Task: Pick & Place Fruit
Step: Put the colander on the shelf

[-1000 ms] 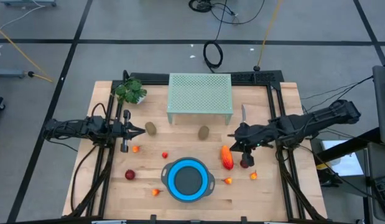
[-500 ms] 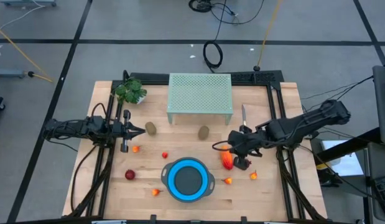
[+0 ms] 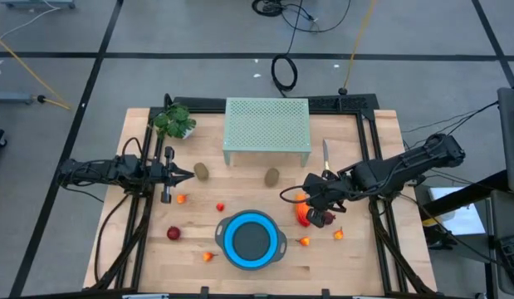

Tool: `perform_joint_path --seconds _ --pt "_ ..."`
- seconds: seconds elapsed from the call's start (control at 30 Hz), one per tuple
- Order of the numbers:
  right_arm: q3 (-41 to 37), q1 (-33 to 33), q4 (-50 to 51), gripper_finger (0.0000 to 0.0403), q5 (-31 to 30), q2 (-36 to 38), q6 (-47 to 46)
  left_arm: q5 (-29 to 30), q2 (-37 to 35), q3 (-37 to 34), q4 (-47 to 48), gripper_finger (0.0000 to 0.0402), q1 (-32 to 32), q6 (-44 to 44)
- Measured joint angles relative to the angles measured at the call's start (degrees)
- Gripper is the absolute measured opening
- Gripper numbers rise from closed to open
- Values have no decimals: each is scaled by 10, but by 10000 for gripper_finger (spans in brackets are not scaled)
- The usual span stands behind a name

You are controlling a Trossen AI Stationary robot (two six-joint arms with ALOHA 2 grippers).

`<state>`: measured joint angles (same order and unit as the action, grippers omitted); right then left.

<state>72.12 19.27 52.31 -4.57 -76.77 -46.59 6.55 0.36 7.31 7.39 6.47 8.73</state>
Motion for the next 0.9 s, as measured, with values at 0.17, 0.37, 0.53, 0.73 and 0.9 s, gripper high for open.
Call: perform_joint_path --seconds 0.17,0.37,0.53,0.73,0.9 --pt "-2 -4 19 0 23 0 -41 0 0 0 0 21 0 0" --pt "-7 -25 46 0 107 0 -100 0 0 0 0 21 0 0" --pt "-7 -33 50 0 106 0 -101 0 0 0 0 21 0 0" --pt "-7 -35 50 0 108 0 -72 0 0 0 -1 21 0 0" --pt "-7 -35 51 0 106 0 -38 0 0 0 -1 21 0 0"
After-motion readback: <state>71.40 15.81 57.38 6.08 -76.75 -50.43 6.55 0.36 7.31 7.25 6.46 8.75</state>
